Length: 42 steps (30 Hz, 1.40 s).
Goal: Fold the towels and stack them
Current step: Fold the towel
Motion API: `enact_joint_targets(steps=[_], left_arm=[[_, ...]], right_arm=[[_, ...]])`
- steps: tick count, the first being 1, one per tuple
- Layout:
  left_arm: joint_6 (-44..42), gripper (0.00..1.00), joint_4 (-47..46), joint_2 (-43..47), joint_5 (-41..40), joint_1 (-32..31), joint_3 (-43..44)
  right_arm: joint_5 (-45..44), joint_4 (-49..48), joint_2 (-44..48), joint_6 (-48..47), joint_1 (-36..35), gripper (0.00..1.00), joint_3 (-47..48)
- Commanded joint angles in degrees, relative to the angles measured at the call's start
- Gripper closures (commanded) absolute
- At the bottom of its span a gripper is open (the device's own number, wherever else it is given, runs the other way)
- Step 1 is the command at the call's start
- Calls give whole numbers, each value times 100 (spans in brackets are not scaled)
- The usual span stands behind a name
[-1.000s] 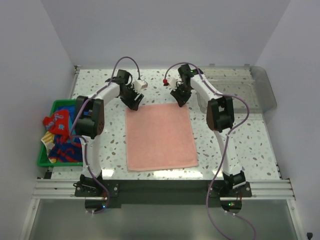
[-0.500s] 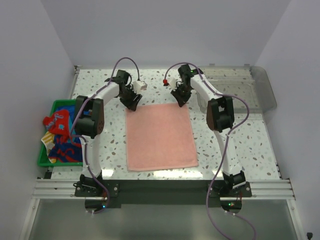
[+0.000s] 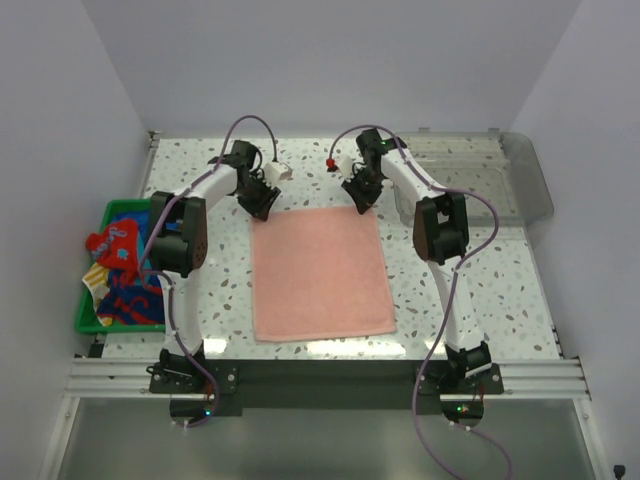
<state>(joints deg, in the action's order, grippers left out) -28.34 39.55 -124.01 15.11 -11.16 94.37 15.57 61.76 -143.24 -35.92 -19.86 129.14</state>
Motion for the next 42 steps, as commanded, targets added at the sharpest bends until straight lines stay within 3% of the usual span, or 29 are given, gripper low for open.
enact_joint_targets(steps=[1,8,12,17,25,31,42], left_arm=[[-146,56,712,-220,-509,149,-270],[-155,75,809,-387,-712,149,-191],[-216,100,879,-563,-711,149,99],[-216,100,625,-511,-1018,149,433],[170,100,-570,104,-1388,140,522],[784,100,-1362,938,-1739,132,-225],[2163,100,-748,2292,-2583,-308,-1667]], right_arm=[[-283,-5,-46,59,8,99,-196],[-406,-146,68,85,8,100,-258],[-529,-401,199,138,8,100,-275],[-792,-778,375,182,8,100,-126],[-1153,-1657,1043,349,8,100,-556],[-1320,-1746,1509,525,-36,100,-995],[-1311,-1869,3196,1166,-212,100,-3008]])
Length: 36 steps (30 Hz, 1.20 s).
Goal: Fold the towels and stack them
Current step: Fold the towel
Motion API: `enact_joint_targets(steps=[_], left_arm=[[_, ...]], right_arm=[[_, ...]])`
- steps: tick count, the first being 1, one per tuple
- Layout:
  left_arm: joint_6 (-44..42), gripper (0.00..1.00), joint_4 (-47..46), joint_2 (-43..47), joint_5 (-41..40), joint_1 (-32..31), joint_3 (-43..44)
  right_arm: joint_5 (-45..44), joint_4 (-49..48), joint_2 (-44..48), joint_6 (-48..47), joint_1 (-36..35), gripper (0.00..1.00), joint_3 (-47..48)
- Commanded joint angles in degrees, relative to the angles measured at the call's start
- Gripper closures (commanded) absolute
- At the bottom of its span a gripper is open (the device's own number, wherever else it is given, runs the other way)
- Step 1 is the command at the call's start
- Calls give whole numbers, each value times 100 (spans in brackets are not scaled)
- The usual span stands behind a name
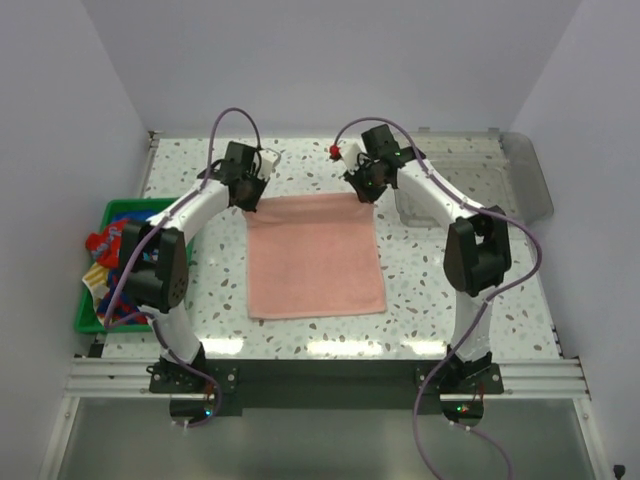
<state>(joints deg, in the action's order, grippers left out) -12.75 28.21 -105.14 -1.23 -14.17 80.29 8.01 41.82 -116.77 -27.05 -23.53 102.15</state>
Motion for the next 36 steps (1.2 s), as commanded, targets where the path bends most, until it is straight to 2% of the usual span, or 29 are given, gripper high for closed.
enact_joint_targets(steps=[1,7,10,14,22,36], left_arm=[[712,100,457,485,-1010,-50,-373],[1722,100,853,1232,-1203,-68,-1014],[2101,100,932,1689,-994,-77,-1383],[2417,100,976,2304,-563,-103,-1823],[2831,100,1117,2972,-106,-112,-2535],[2910,100,1653,3369,-210,-121,-2255]], right_arm=[[-546,264,715,305,147,100,-484],[-608,879,1217,849,129,100,-977],[-905,1274,1411,1253,-2,100,-1153],[-1065,1311,1789,1868,-161,100,-1680],[-1188,1039,2536,2669,-178,100,-2752],[-1074,1135,3239,3162,-354,100,-3095]])
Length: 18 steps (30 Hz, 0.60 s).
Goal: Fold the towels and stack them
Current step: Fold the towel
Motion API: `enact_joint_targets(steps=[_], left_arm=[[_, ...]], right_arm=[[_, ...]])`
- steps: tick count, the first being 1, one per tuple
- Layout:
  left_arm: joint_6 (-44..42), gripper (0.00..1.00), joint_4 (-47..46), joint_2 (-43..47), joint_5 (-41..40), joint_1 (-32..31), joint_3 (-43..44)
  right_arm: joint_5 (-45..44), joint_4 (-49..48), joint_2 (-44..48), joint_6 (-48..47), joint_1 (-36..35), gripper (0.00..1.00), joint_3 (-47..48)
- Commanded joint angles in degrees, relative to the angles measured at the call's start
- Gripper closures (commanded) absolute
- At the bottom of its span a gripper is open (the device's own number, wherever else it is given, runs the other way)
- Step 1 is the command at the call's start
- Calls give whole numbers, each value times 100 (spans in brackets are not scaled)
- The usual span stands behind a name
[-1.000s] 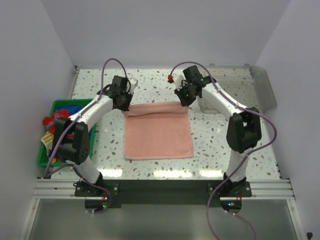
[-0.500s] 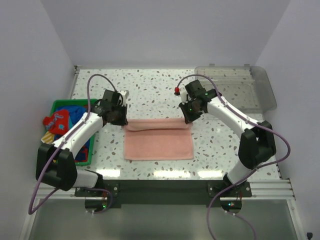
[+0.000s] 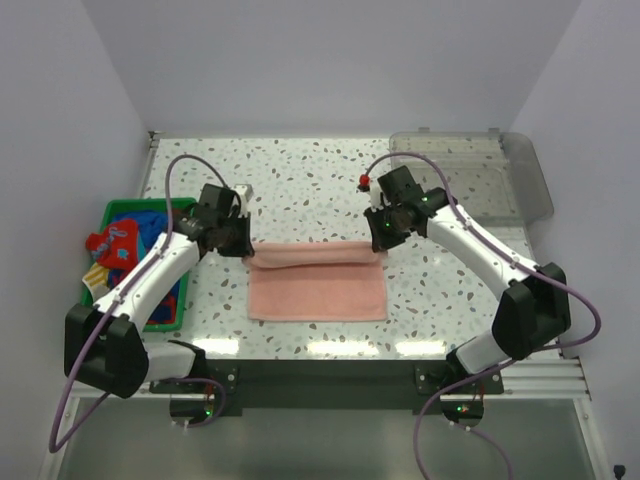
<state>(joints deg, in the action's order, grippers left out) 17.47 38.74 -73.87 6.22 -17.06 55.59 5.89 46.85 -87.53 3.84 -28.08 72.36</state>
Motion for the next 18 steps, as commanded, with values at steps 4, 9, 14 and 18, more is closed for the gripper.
enact_joint_targets(steps=[4,9,14,18], left_arm=[[1,100,722,241,-903,168,84],[159,100,723,180,-780,168,-259],[274,100,591,-101,-509,168,-496],[370,100,459,-347,-359,168,-724]], right_arm=[[-607,554,464,372,48,100,-485],[-440,387,535,706,39,100,-1100],[-440,132,272,803,48,100,-1373],[-361,-53,-1,821,39,100,-1470]])
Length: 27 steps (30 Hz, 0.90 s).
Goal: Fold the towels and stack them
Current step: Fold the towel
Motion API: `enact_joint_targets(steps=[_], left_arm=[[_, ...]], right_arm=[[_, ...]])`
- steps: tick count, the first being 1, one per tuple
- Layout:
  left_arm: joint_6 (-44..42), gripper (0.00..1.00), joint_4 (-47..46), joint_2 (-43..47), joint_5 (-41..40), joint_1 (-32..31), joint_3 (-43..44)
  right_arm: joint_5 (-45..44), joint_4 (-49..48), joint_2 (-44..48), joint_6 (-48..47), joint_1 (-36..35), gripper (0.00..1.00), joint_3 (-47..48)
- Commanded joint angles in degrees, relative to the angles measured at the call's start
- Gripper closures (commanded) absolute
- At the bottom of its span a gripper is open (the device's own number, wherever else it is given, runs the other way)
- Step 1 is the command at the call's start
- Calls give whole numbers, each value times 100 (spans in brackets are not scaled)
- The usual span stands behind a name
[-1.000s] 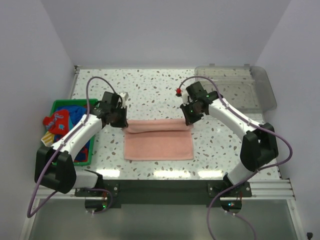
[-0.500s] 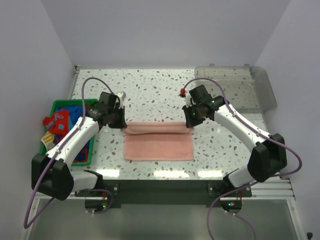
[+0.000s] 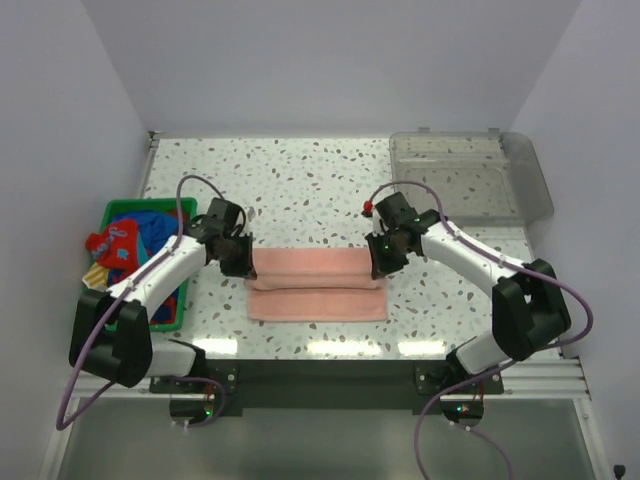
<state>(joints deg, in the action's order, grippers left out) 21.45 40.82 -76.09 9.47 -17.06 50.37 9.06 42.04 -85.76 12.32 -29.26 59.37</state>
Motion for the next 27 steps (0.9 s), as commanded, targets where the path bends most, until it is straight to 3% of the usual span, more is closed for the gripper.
enact_joint_targets(steps=[1,13,22,27], left_arm=[[-1,100,208,-238,-649,168,-255],[184,100,-513,-924,-561,177,-528],[324,100,-803,-1451,-640,185,-28],[298,100,-690,-1330,-692,185,323]], right_arm=[[-677,358,-231,-28,166,100,-198],[-897,-100,-1329,-36,192,100,-58],[-1451,67,-2076,-379,552,100,1154],[-1433,313,-1998,-432,588,100,1577]])
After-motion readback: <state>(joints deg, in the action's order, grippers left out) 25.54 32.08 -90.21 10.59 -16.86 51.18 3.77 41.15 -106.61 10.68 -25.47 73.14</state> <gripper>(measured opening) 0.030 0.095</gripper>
